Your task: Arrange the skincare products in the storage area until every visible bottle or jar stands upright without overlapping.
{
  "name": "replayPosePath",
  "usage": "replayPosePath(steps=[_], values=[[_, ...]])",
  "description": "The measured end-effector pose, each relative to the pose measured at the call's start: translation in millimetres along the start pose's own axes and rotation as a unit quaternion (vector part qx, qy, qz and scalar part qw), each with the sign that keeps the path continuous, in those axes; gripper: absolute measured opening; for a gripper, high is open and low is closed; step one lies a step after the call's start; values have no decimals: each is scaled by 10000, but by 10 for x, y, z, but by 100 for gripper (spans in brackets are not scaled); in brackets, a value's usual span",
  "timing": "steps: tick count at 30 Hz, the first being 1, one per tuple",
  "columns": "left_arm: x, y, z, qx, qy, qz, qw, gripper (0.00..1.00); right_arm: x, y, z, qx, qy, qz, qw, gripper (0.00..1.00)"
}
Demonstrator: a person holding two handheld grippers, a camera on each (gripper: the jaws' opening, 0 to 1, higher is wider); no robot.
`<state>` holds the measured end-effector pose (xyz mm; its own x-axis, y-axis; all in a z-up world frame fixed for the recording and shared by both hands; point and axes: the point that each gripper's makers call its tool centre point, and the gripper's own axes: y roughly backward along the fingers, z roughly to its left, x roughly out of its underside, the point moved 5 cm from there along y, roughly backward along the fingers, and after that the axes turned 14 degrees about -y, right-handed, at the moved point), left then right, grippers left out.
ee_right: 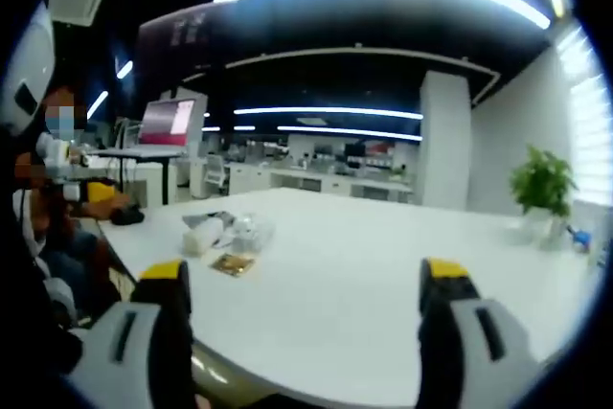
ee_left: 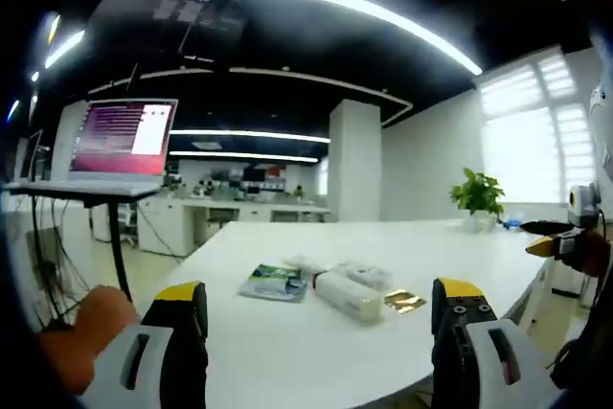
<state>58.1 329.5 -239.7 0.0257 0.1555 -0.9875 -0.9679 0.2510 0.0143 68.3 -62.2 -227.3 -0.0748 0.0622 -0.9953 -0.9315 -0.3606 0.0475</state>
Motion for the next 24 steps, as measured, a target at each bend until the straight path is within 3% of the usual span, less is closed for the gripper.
replayPosePath(steps=[10, 24], values=[[-98, -46, -21, 84, -247, -12, 9997, 100, 5, -40, 37, -2, -43, 107, 9999, 100], [-63, -109, -13, 64, -199, 67, 9998, 99, 34, -112, 35, -91, -134, 210, 9996, 100]])
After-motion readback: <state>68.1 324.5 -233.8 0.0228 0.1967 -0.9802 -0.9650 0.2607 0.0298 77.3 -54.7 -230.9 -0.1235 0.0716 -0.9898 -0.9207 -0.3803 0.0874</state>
